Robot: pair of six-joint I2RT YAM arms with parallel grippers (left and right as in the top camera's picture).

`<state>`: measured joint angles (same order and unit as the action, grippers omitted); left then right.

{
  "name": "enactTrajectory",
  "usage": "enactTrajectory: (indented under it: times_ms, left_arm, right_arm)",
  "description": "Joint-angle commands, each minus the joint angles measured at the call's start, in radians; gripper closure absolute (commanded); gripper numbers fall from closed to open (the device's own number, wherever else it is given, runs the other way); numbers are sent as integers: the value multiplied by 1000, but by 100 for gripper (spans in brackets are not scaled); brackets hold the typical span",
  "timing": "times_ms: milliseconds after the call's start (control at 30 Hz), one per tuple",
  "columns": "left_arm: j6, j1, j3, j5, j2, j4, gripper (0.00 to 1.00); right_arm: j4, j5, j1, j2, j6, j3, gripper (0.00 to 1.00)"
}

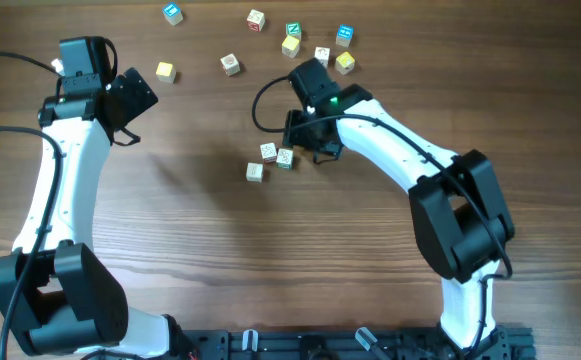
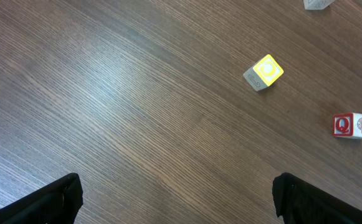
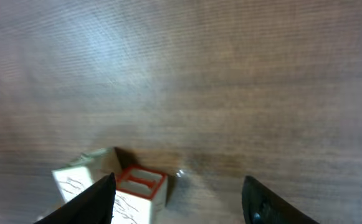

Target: Form a circle

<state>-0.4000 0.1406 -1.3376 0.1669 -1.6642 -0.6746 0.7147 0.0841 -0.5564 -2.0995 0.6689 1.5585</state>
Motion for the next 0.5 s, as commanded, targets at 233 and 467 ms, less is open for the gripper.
enactTrajectory:
  times_ms: [233, 467]
  left_arm:
    - [-8, 4, -10, 2, 9, 0, 0]
    - [-8, 4, -10, 2, 9, 0, 0]
  right_arm:
    - [87, -18, 24, 35, -542, 79, 25]
    - [116, 253, 10, 38, -1096, 37, 33]
